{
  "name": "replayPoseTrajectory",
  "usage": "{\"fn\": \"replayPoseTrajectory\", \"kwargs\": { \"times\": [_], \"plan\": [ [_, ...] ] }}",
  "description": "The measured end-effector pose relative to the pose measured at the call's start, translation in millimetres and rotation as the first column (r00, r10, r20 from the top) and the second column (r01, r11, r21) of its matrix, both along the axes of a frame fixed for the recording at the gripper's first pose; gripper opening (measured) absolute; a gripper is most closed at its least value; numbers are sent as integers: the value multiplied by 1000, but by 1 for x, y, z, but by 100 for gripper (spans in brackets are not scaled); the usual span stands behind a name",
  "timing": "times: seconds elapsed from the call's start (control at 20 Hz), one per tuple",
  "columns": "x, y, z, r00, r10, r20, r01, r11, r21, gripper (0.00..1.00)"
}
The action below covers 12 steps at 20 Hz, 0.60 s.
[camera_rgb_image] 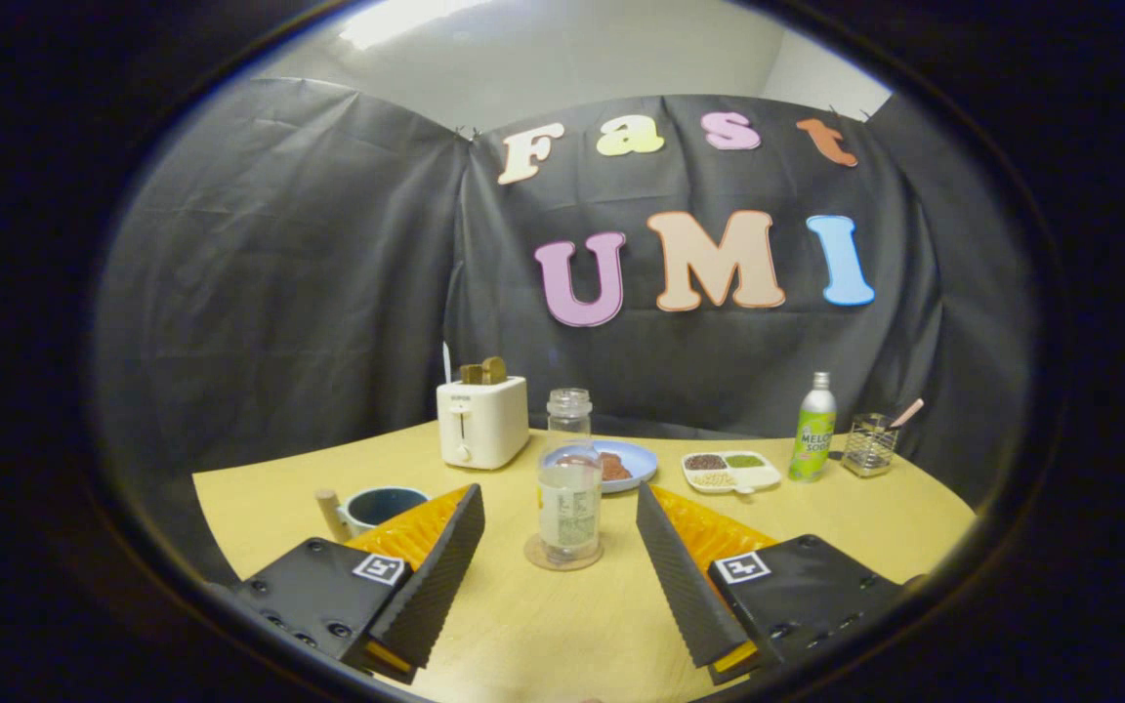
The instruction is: Take the bottle from table, then pour the juice into the cup, finally place the bottle on the coaster
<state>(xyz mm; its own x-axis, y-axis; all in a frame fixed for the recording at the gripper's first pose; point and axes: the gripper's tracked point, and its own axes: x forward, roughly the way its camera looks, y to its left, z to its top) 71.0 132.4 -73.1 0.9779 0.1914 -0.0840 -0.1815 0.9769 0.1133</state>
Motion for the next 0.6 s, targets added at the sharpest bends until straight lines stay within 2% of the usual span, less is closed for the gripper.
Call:
{"fn": "replayPoseTrajectory", "kwargs": {
  "times": [0.2,0.4,0.6],
  "plan": [
    [-23,-9,24,1000,-10,12,10,1000,29,98],
    [-31,-30,38,998,-55,12,55,998,-24,98],
    [-52,-36,50,998,-57,38,57,998,8,98]
  ]
}}
